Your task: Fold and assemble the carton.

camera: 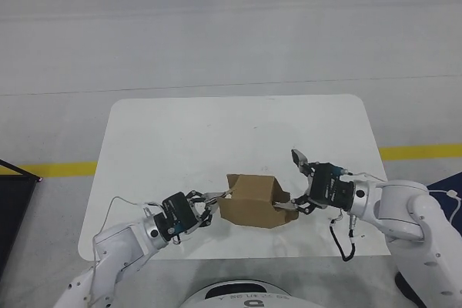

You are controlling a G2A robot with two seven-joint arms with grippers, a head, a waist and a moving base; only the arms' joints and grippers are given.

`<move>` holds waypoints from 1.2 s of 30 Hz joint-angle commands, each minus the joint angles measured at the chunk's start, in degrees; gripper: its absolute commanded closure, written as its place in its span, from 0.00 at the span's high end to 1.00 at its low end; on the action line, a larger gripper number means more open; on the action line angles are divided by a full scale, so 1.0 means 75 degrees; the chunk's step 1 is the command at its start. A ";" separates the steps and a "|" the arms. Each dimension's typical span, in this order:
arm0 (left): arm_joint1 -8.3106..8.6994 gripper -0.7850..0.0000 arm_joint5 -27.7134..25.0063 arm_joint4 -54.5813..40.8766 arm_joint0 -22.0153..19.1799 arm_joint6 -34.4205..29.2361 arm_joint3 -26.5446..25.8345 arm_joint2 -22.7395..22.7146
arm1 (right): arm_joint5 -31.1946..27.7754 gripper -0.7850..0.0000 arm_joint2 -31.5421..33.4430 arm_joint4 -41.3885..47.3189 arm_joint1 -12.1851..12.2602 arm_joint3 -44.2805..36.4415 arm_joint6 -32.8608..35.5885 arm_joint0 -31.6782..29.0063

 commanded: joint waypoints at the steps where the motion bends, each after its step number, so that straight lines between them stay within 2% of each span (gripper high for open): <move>1: -0.0001 0.00 0.0045 -0.0079 0.0019 -0.0096 0.0034 -0.0023 | 0.0058 1.00 0.0126 0.0216 -0.0002 0.0017 -0.0253 -0.0059; 8: -0.0001 0.00 0.0007 -0.0217 -0.0028 -0.0241 0.0033 -0.0007 | -0.0327 1.00 0.0577 0.0715 0.0035 -0.0052 -0.0647 -0.0288; 14: -0.0004 0.00 -0.0005 -0.0239 -0.0098 -0.0333 -0.0006 0.0044 | -0.0627 1.00 0.0440 0.0406 0.0075 -0.0125 -0.0272 -0.0291; 31: 0.0001 0.00 -0.0020 -0.0228 -0.0146 -0.0284 -0.0035 0.0124 | -0.0320 1.00 -0.0394 -0.0201 0.0078 0.0113 0.0024 0.0190; 36: 0.0003 0.00 0.0009 -0.0249 -0.0158 -0.0264 -0.0003 0.0111 | -0.0341 1.00 -0.0279 -0.0153 0.0100 0.0087 -0.0067 0.0155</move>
